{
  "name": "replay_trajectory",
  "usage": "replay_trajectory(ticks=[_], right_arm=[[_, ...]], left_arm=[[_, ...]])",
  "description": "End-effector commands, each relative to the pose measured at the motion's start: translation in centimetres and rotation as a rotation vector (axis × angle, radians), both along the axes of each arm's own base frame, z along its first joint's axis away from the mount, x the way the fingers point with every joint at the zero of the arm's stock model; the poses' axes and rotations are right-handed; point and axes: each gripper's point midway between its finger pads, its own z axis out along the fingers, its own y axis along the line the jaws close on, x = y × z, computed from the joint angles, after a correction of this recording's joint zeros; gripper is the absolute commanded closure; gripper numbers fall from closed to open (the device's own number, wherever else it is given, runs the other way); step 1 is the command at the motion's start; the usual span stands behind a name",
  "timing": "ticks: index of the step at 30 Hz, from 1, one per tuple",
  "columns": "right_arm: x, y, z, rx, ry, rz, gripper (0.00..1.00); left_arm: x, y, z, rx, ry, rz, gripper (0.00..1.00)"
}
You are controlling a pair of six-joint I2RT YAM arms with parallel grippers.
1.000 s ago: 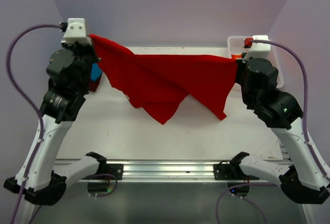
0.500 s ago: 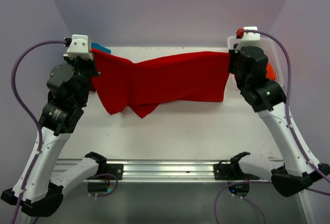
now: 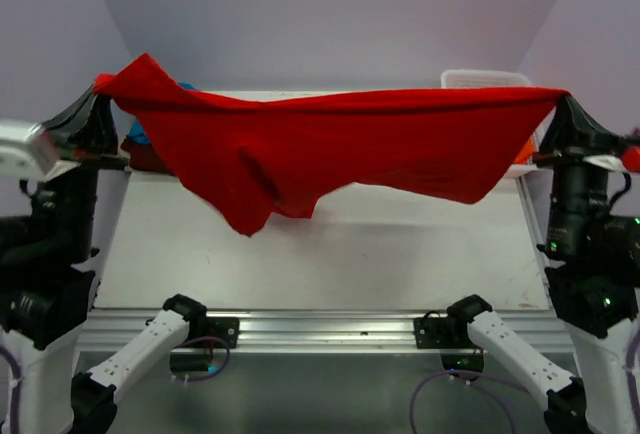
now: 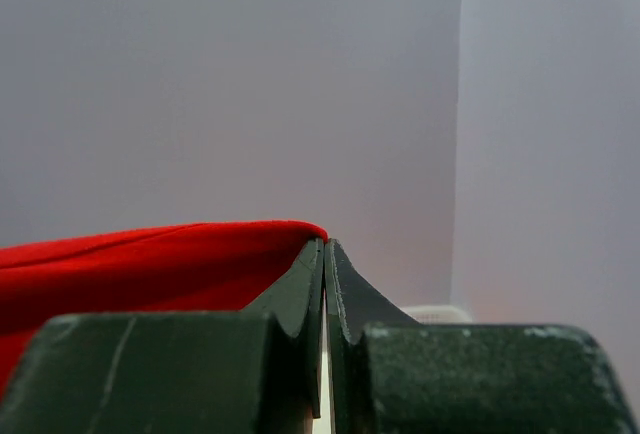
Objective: Fold and stack the t-shirts
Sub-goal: Flatten out the tshirt
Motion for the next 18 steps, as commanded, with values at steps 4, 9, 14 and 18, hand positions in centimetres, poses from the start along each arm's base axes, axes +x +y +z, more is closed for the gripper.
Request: replay_trajectory(ticks=[4,9,14,18], right_arm=[[13.0,3.9,-8.4,-0.085,0.379,-0.11,1.0],[19.2,5.6,-12.8,-0.08,0.518,-0.078,1.0],[20.2,5.5,-13.1,-0.057,0.531,-0.035,1.0],[15.1,5.1,-9.8,-0.028,0.401,0.041,1.0]], left_arm=[[13.7,-1.9,-6.5,0.1,0.277,0.213,1.0],[21.4,-2.7,-11.4,0.095,0.419,0.17,1.0],[21.8,-0.8,-10.5,0.062,0.404,0.169,1.0],[14.3,0.4,-5.8,0.029,0.273,0.166,1.0]])
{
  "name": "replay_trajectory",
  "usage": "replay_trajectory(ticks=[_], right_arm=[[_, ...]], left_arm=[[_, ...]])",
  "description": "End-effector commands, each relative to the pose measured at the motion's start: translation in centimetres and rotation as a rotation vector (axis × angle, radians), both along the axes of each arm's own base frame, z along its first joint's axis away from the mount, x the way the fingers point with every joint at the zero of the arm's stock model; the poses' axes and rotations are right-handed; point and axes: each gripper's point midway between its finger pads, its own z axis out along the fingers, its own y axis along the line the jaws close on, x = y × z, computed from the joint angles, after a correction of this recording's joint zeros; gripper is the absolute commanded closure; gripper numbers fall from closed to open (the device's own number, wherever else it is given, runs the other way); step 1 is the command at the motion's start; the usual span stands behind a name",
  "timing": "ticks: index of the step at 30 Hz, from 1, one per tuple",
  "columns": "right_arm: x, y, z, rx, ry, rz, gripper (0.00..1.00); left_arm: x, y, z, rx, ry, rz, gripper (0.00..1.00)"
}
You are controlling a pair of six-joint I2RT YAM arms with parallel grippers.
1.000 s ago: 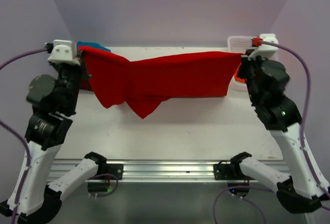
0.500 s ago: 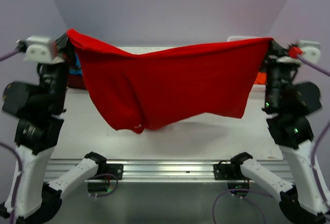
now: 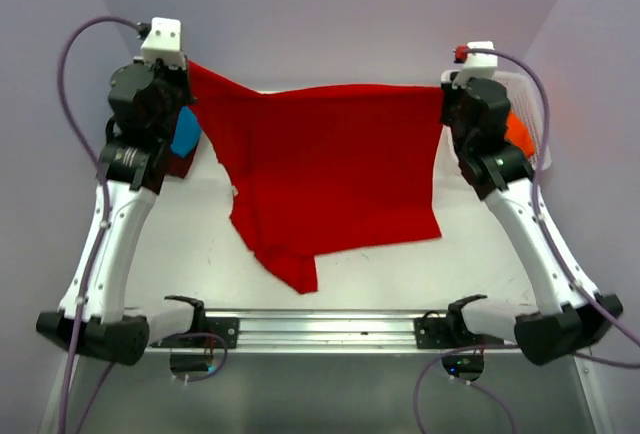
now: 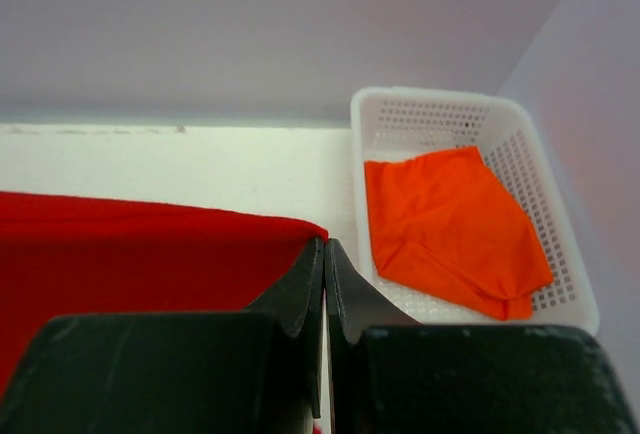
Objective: Fold and stack the t-shirts
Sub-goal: Flatten out the tshirt
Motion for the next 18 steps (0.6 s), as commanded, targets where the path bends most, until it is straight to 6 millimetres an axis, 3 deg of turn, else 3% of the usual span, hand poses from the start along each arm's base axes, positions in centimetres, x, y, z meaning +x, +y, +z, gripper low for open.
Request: replay_trajectory(ticks=[1,2,3,5,6,8,9,13,15,17,18], right_arm=[[-7.3,-0.8,10.6,0.134,-0.309,0.08,1.0],[-8.7,-0.6,11.3,0.146,-0.328,0.117,1.0],[-11.6,-1.1,12.8,0.161,-0.378,0.14,1.0],[-14.3,-1.1,13.8,0.171,-0.42,0.189,1.0],[-17.4,-1.1,15.0,0.21,-0.475,0.242,1.0],[-20.3,-1.3,16.0,0.218,-0.524,0.281,1.0],[-22.8,-1.8,16.7,0.225,-0.564,0.302,1.0],[-27.4,-3.8,18.9,0.229,-0.654,0.272,1.0],[-28.0,-4.4,19.8,0.224,-0.659,0.25,1.0],[-25.6,-5.2,19.2,0.233,-0.6,0.155,1.0],[-24.8,-5.4,18.8,0.231,-0.559,0.127,1.0]], left_arm=[[-10.5,0.6,11.7,-0.079,-0.351,-0.059,1.0],[-12.1,0.4,11.9,-0.088,-0.357,-0.081,1.0],[-15.4,0.8,13.3,-0.101,-0.414,-0.095,1.0],[-18.5,0.5,13.5,-0.113,-0.443,-0.144,1.0],[-21.9,1.0,14.4,-0.121,-0.502,-0.159,1.0],[-25.1,0.9,14.7,-0.122,-0.541,-0.202,1.0],[-27.8,1.2,15.3,-0.125,-0.592,-0.216,1.0],[-34.0,0.9,17.7,-0.122,-0.702,-0.296,1.0],[-33.8,0.4,18.1,-0.143,-0.696,-0.319,1.0],[-32.3,0.8,18.2,-0.156,-0.674,-0.284,1.0],[-30.0,0.7,17.8,-0.16,-0.628,-0.262,1.0]])
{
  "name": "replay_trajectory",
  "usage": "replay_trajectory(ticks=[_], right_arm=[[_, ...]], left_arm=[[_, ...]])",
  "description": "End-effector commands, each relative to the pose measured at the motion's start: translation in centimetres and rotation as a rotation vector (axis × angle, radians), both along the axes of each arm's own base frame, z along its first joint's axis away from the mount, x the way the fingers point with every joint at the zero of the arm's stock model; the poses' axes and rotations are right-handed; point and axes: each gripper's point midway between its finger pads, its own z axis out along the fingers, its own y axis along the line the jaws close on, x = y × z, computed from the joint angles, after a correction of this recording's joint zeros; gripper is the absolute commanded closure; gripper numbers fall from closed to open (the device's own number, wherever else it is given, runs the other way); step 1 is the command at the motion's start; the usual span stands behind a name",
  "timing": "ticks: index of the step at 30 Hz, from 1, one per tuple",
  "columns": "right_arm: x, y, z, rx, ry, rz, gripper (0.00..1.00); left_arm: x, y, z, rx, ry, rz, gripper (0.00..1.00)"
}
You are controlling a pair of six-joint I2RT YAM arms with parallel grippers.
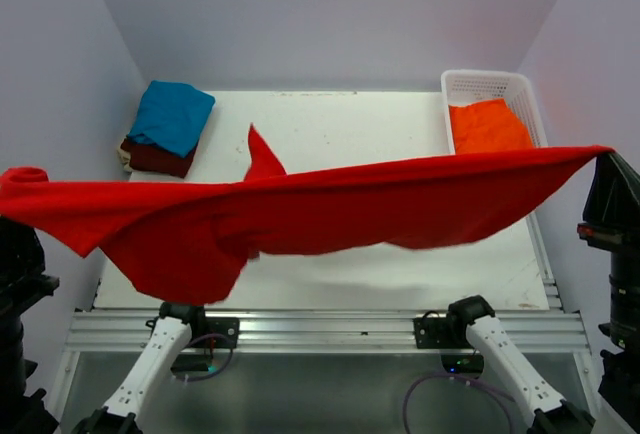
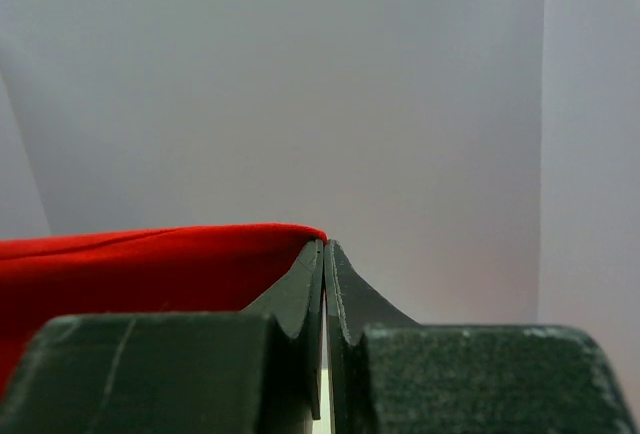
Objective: Fold and stack the t-shirts
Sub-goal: Flatten out the tshirt
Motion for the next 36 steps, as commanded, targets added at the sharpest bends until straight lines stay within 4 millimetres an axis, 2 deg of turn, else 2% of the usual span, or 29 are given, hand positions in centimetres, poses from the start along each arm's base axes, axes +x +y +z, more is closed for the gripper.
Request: replay_trajectory(ticks=[1,2,3,4,5,6,7,8,9,10,11,12,14,15,16,17,18,19,20,21,22,23,28,29,30,32,34,35,36], right_arm=[[7.6,-0.5,-4.4,0.0,0.288,-0.141,1.0],[10.7,-0.5,-5.9,0.01,0.377,-0.188,1.0],[12.2,-0.4,-7.3,0.0,0.441,-0.208,1.0],[13.9,-0.4,-8.6,0.006,0.495,-0.236,1.0],[16.7,0.0,-11.5,-0.001,0.591,-0.271,1.0],[18.2,0.1,-13.3,-0.006,0.648,-0.294,1.0],[19.5,0.3,-14.9,-0.011,0.693,-0.311,1.0],[22.0,0.5,-18.6,-0.031,0.793,-0.353,1.0],[23.3,0.8,-20.1,-0.028,0.816,-0.368,1.0],[24.5,0.9,-21.8,-0.035,0.852,-0.389,1.0],[25.8,0.9,-24.4,-0.044,0.913,-0.417,1.0],[27.9,1.2,-27.5,-0.074,0.99,-0.453,1.0],[30.0,1.3,-31.7,-0.072,1.079,-0.494,1.0],[31.9,1.4,-35.3,-0.091,1.155,-0.52,1.0],[32.7,1.3,-37.0,-0.059,1.184,-0.533,1.0],[33.5,1.5,-38.1,-0.053,1.206,-0.537,1.0],[34.8,1.9,-40.9,-0.07,1.254,-0.544,1.0],[35.4,1.9,-41.9,-0.072,1.266,-0.547,1.0],[36.1,2.0,-43.1,-0.075,1.276,-0.556,1.0],[37.0,2.1,-43.1,-0.066,1.272,-0.558,1.0],[37.6,2.0,-45.0,-0.076,1.311,-0.564,1.0],[38.4,2.2,-44.7,-0.07,1.3,-0.56,1.0],[41.6,1.7,-45.4,-0.064,1.276,-0.588,1.0],[42.6,1.7,-44.6,-0.052,1.241,-0.593,1.0],[43.1,1.5,-44.7,-0.053,1.233,-0.597,1.0],[44.3,1.3,-45.1,-0.037,1.214,-0.616,1.0],[45.3,1.2,-45.3,0.002,1.197,-0.622,1.0],[46.4,1.3,-44.6,0.03,1.161,-0.621,1.0],[46.9,1.1,-46.0,0.026,1.175,-0.647,1.0]], left_arm=[[10.2,0.2,-3.1,-0.038,0.27,0.09,1.0],[11.9,0.3,-3.8,-0.045,0.311,0.112,1.0],[15.5,0.2,-5.6,-0.045,0.395,0.144,1.0],[17.3,1.0,-6.5,-0.078,0.435,0.199,1.0],[19.2,1.2,-7.8,-0.058,0.477,0.243,1.0],[22.9,0.9,-11.4,-0.039,0.582,0.278,1.0],[24.5,1.3,-12.9,-0.043,0.624,0.322,1.0],[27.2,1.0,-15.2,-0.029,0.683,0.344,1.0],[29.2,0.8,-18.3,-0.012,0.753,0.365,1.0],[30.6,1.0,-19.8,-0.011,0.781,0.397,1.0],[32.9,0.7,-22.4,0.01,0.848,0.414,1.0],[34.2,0.7,-24.2,0.022,0.881,0.429,1.0],[36.6,1.1,-28.0,0.039,0.954,0.469,1.0],[38.5,1.1,-30.8,0.06,1.015,0.481,1.0],[39.6,1.4,-32.0,0.047,1.035,0.477,1.0],[41.1,1.4,-34.5,0.067,1.088,0.475,1.0],[41.9,1.6,-35.4,0.068,1.097,0.468,1.0],[42.9,2.1,-36.2,0.062,1.102,0.477,1.0],[44.3,2.2,-38.1,0.075,1.144,0.478,1.0],[45.1,2.4,-38.9,0.078,1.163,0.479,1.0],[45.8,2.5,-39.4,0.083,1.18,0.482,1.0],[47.0,2.3,-40.7,0.093,1.206,0.48,1.0],[50.6,1.4,-42.7,0.115,1.228,0.438,1.0],[51.4,1.2,-44.2,0.125,1.254,0.432,1.0],[52.3,0.8,-43.6,0.118,1.233,0.413,1.0],[53.7,0.3,-44.7,0.122,1.239,0.39,1.0],[55.5,-0.6,-43.1,0.109,1.16,0.346,1.0],[56.4,-0.8,-43.9,0.113,1.161,0.335,1.0],[57.1,-1.2,-43.7,0.113,1.143,0.318,1.0]])
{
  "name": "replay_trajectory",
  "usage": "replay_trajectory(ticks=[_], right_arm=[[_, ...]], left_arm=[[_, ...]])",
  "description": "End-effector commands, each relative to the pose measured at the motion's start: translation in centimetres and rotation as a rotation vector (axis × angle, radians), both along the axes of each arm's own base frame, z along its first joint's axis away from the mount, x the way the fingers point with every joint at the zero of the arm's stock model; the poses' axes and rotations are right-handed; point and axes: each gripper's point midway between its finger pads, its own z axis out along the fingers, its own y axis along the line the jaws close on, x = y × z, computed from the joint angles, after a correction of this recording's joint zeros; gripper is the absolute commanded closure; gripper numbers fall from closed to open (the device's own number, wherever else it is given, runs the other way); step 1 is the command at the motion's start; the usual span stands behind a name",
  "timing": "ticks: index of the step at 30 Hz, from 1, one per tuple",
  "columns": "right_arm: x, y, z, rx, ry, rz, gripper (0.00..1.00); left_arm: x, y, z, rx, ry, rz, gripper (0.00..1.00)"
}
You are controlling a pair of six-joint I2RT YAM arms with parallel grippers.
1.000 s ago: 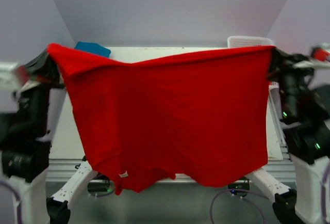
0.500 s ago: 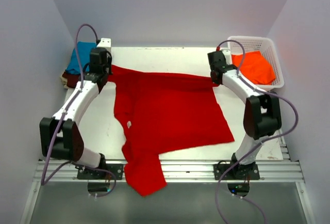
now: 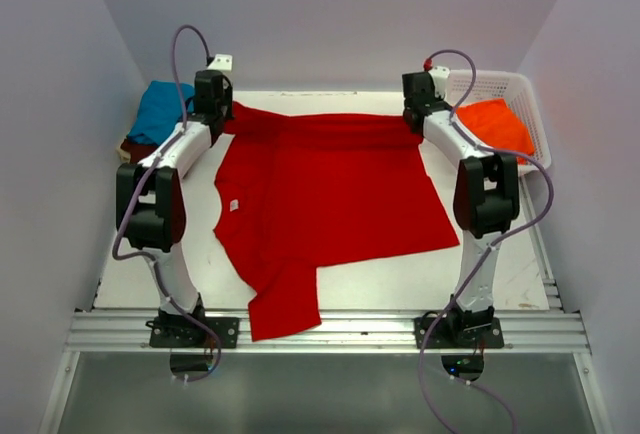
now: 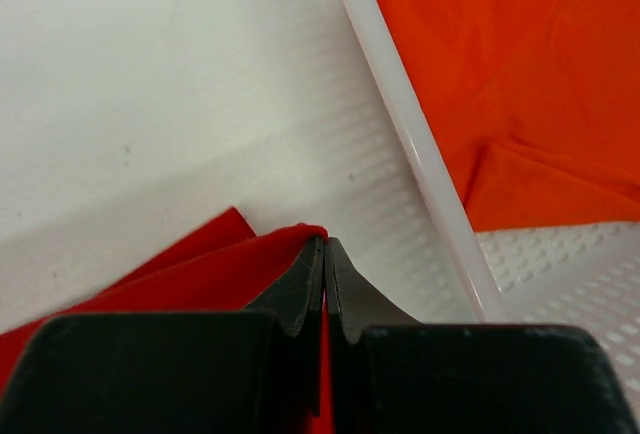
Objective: Fold and stack the t-shirts
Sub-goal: Flatten out the tshirt
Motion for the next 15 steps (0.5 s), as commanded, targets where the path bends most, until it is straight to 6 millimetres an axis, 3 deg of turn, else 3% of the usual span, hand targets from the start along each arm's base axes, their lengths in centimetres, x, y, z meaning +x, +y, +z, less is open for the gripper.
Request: replay_trajectory(ticks=[1,2,3,5,6,7,8,9,10,11,12,13,15], right_arm=[[3.3,-1.2,0.6,-0.002,-0.12,-0.115,1.0],[4.4,-1.2,1.4,0.006,-0.156,-0.13,1.0],[4.8,-1.5,-0.1,-0.009,-0.151,-0.167,1.0],[6.2,-1.6,0.6,-0.01,-0.208,-0.188,1.0],[6.4,-1.6,0.8,-0.008,-0.228,-0.189,0.96],[6.3,-1.2,0.3,-0.007,-0.214,-0.147,0.57],[6.7,-0.9,1.2,0.003,-0.252,-0.121,0.32],[6.7,0.1,3.2,0.038,-0.281,-0.054,0.12],[6.3,0.3,2.9,0.038,-0.29,-0.023,0.01],[5.9,0.5,3.3,0.045,-0.299,-0.001,0.01],[5.3,0.7,5.3,0.062,-0.332,0.017,0.01],[4.8,1.1,5.0,0.073,-0.335,0.036,0.01],[3.6,1.8,6.3,0.067,-0.35,0.061,0.01]], left_arm=[[5.1,-0.9,6.1,-0.046,-0.24,-0.041,1.0],[6.3,-1.0,5.1,-0.047,-0.23,-0.044,1.0],[7.4,-1.3,6.8,-0.094,-0.274,-0.025,1.0],[8.7,-1.7,5.9,-0.124,-0.269,-0.024,1.0],[8.9,-1.9,5.9,-0.128,-0.271,-0.022,0.92],[8.9,-1.9,6.2,-0.127,-0.279,-0.012,0.64],[8.6,-1.5,6.3,-0.121,-0.283,0.015,0.01],[8.4,-1.6,6.7,-0.12,-0.307,0.013,0.0],[7.5,-1.7,6.8,-0.12,-0.311,0.006,0.0],[7.3,-1.9,7.1,-0.122,-0.318,-0.01,0.0],[7.0,-1.9,7.4,-0.122,-0.32,-0.012,0.0],[6.5,-2.0,8.4,-0.128,-0.331,-0.014,0.0],[5.2,-2.0,7.8,-0.133,-0.308,-0.004,0.0]])
